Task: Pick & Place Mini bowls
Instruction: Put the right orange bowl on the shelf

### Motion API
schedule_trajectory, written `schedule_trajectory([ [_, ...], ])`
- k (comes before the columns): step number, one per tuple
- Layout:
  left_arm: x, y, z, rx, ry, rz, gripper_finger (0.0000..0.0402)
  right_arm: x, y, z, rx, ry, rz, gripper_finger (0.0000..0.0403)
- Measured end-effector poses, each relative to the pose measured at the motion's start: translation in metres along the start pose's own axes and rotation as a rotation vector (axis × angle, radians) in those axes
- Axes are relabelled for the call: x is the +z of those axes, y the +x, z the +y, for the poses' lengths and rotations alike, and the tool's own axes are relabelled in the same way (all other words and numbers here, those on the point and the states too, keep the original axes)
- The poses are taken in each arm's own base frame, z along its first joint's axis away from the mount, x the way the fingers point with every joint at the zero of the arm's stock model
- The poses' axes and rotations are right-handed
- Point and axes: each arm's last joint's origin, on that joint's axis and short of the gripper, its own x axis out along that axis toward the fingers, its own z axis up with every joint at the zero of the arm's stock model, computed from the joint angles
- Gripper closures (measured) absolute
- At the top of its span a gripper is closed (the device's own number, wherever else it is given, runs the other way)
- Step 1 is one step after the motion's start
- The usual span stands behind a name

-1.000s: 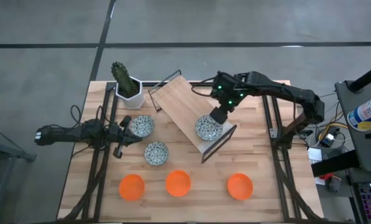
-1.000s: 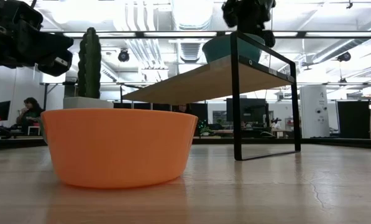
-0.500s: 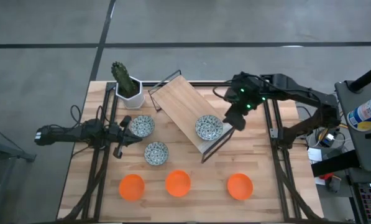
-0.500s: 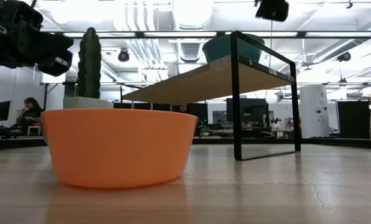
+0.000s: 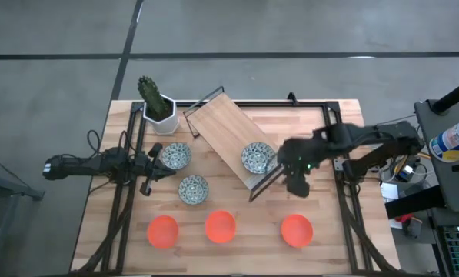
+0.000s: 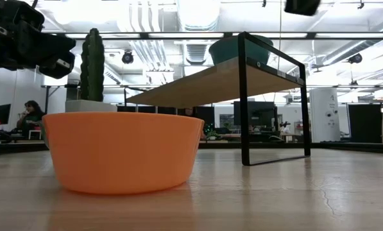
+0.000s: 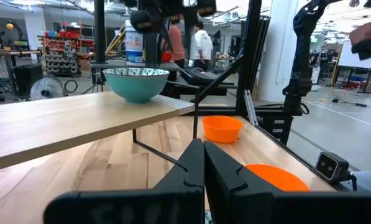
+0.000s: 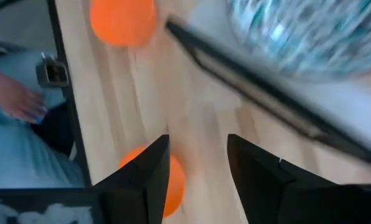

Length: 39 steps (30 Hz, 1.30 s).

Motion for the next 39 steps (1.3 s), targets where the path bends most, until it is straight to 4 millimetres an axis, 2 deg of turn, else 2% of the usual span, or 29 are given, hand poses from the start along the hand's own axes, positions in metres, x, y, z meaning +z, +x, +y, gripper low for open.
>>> schedule_trajectory([
  [7, 0.0, 0.0, 0.0, 0.0, 0.0, 0.0, 0.0402, -0.031, 0.042, 0.012, -0.058, 0.064, 0.116, 0.025],
  [15, 0.0, 0.0, 0.0, 0.0, 0.0, 0.0, 0.0402, -0.065, 0.083, 0.009, -0.133, 0.132, 0.215, 0.0259],
  [19, 0.0, 0.0, 0.0, 0.0, 0.0, 0.0, 0.0402, -0.075, 0.1, 0.01, -0.095, 0.146, 0.22, 0.0264],
  [26, 0.0, 0.0, 0.0, 0.0, 0.0, 0.0, 0.0402, -0.09, 0.123, 0.012, -0.044, 0.153, 0.224, 0.0264],
  [32, 0.0, 0.0, 0.0, 0.0, 0.0, 0.0, 0.0402, -0.107, 0.139, 0.011, -0.092, 0.148, 0.286, 0.0269],
  [39, 0.0, 0.0, 0.0, 0.0, 0.0, 0.0, 0.0402, -0.115, 0.158, 0.016, -0.093, 0.14, 0.299, 0.0271],
])
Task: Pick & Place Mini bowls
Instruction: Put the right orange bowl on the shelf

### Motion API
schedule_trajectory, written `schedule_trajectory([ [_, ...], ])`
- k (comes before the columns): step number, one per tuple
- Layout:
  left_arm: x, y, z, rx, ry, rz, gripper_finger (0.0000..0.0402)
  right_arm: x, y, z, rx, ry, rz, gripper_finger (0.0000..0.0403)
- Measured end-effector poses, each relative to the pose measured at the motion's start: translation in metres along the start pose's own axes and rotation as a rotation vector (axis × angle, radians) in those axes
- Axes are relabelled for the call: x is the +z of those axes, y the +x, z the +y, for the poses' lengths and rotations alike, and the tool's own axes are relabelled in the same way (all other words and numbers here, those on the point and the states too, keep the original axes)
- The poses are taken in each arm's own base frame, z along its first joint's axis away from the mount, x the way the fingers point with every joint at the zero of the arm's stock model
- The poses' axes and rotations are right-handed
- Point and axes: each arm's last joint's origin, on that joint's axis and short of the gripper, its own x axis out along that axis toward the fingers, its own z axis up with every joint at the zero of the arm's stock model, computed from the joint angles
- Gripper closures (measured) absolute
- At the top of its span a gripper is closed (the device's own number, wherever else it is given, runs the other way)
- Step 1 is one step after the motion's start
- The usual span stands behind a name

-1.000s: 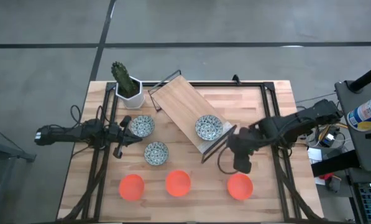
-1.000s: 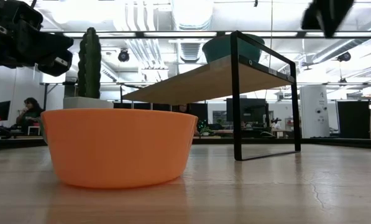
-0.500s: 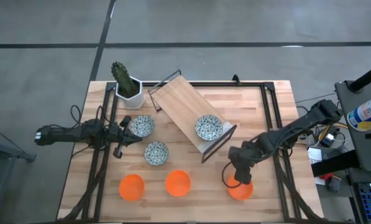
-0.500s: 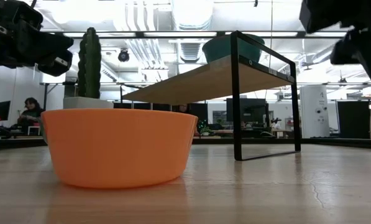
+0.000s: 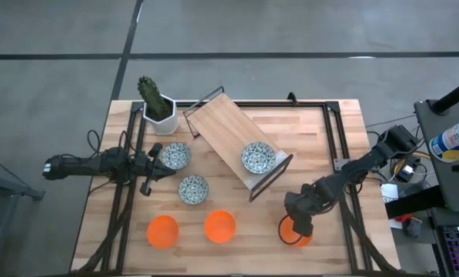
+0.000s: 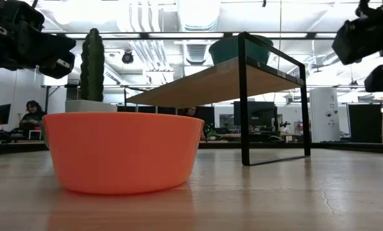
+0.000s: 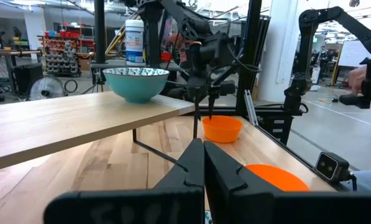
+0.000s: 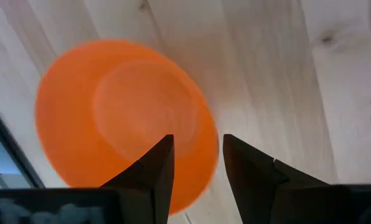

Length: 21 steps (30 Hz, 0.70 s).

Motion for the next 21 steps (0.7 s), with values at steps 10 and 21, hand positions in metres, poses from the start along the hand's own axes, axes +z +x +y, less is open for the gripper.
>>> schedule_trajectory([
  [10, 0.0, 0.0, 0.0, 0.0, 0.0, 0.0, 0.0402, 0.003, 0.027, 0.0, -0.09, 0.016, 0.074, 0.0271],
  [21, 0.0, 0.0, 0.0, 0.001, 0.0, 0.0, 0.0402, 0.005, 0.036, 0.002, -0.084, 0.003, 0.098, 0.0383],
])
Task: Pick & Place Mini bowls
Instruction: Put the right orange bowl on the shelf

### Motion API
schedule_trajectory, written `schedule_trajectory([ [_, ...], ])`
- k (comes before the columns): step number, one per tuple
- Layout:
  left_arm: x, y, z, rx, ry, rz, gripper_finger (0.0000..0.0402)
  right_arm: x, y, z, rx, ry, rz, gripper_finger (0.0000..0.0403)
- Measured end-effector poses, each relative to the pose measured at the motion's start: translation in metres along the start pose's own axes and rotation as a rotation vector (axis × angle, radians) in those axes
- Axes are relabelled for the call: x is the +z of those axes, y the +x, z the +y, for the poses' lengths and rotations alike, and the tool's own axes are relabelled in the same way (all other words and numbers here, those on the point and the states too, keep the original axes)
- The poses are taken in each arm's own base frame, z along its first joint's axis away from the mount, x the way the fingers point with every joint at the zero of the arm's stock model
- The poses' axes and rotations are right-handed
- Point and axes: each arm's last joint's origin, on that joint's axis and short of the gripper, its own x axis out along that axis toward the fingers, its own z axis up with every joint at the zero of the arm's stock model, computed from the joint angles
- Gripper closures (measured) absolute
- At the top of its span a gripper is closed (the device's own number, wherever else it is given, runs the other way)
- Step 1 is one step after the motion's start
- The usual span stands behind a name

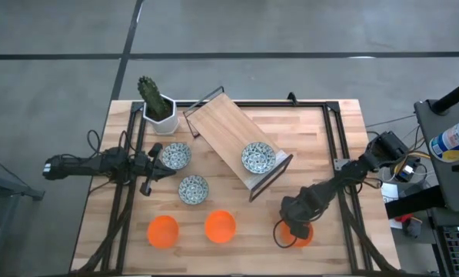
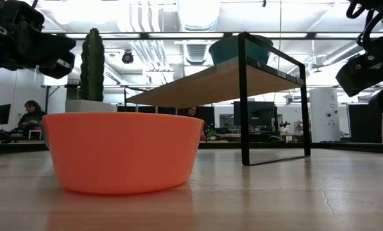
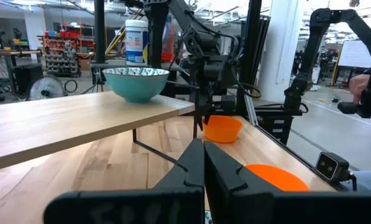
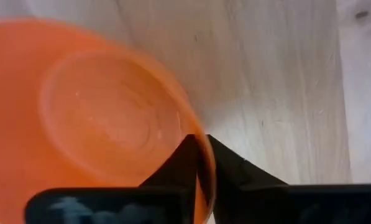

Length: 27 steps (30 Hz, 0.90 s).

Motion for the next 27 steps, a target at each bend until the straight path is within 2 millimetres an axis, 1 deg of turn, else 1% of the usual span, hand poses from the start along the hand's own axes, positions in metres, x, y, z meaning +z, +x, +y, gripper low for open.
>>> schedule_trajectory([
  [8, 0.0, 0.0, 0.0, -0.001, 0.0, 0.0, 0.0402, -0.002, -0.01, 0.001, 0.043, 0.023, 0.0, 0.0394],
  [14, 0.0, 0.0, 0.0, 0.0, 0.0, 0.0, 0.0402, 0.003, -0.034, 0.007, 0.123, 0.026, -0.047, 0.0394],
  [17, 0.0, 0.0, 0.0, 0.0, 0.0, 0.0, 0.0402, 0.006, -0.052, 0.009, 0.154, 0.035, -0.07, 0.0394],
  [21, 0.0, 0.0, 0.0, -0.001, 0.0, 0.0, 0.0402, 0.009, -0.082, 0.01, 0.17, 0.051, -0.087, 0.0394],
  [24, 0.0, 0.0, 0.0, 0.0, 0.0, 0.0, 0.0402, 0.01, -0.109, 0.01, 0.172, 0.048, -0.102, 0.0394],
  [27, 0.0, 0.0, 0.0, 0.0, 0.0, 0.0, 0.0402, 0.014, -0.14, 0.011, 0.178, 0.024, -0.171, 0.0394],
])
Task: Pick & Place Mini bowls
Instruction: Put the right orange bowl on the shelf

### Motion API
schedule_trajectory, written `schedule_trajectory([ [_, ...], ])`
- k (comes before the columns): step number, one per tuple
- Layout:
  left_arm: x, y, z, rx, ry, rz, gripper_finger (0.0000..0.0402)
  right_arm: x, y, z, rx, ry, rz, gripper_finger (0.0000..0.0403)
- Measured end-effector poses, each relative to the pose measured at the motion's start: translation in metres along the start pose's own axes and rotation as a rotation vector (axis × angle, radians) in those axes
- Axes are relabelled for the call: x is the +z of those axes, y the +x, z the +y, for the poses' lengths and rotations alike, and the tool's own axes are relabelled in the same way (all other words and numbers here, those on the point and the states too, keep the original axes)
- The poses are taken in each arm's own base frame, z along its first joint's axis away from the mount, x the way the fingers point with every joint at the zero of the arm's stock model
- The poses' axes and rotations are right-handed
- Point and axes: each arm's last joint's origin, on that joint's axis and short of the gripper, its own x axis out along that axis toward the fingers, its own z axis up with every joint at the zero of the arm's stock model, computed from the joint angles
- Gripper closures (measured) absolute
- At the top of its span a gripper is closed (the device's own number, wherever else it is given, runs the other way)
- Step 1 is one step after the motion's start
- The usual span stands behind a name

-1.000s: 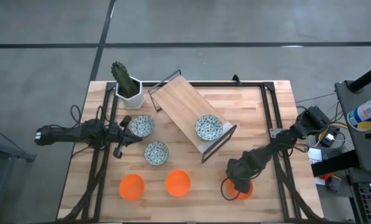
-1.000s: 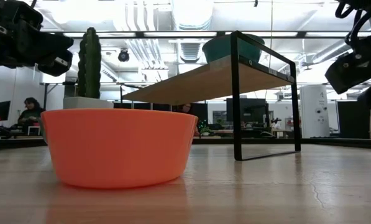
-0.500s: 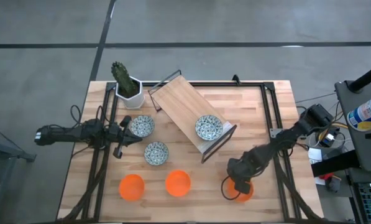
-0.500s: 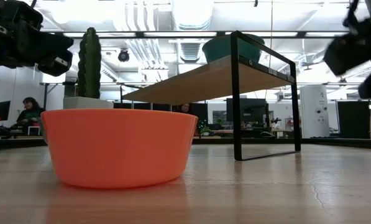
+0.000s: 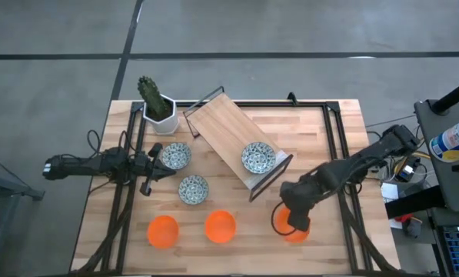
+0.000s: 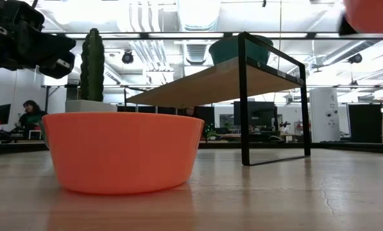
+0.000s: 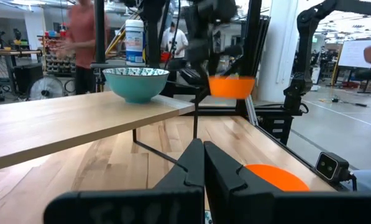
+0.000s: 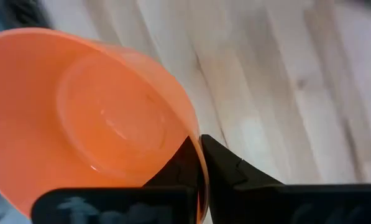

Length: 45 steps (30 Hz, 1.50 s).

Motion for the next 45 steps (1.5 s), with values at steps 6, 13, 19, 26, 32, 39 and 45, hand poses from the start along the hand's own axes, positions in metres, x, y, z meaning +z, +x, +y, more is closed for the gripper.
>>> schedule_trajectory([
  [6, 0.0, 0.0, 0.0, 0.0, 0.0, 0.0, 0.0402, 0.02, -0.059, 0.018, 0.043, -0.13, -0.261, 0.0394],
  [13, 0.0, 0.0, 0.0, 0.0, 0.0, 0.0, 0.0402, 0.037, -0.124, 0.022, -0.076, -0.267, -0.629, 0.0394],
  [19, 0.0, 0.0, 0.0, 0.0, 0.0, 0.0, 0.0402, 0.053, -0.159, 0.01, -0.337, -0.254, -0.899, 0.0394],
  [26, 0.0, 0.0, 0.0, 0.0, 0.0, 0.0, 0.0402, 0.086, -0.177, -0.015, -0.386, -0.182, -1.027, 0.0394],
  [32, 0.0, 0.0, 0.0, 0.0, 0.0, 0.0, 0.0402, 0.115, -0.188, -0.038, -0.375, -0.156, -1.102, 0.0394],
  [39, 0.0, 0.0, 0.0, 0.0, 0.0, 0.001, 0.0402, 0.145, -0.189, -0.061, -0.355, -0.158, -1.137, 0.0394],
  [45, 0.0, 0.0, 0.0, 0.0, 0.0, 0.001, 0.0402, 0.172, -0.182, -0.079, -0.358, -0.137, -1.144, 0.0394],
])
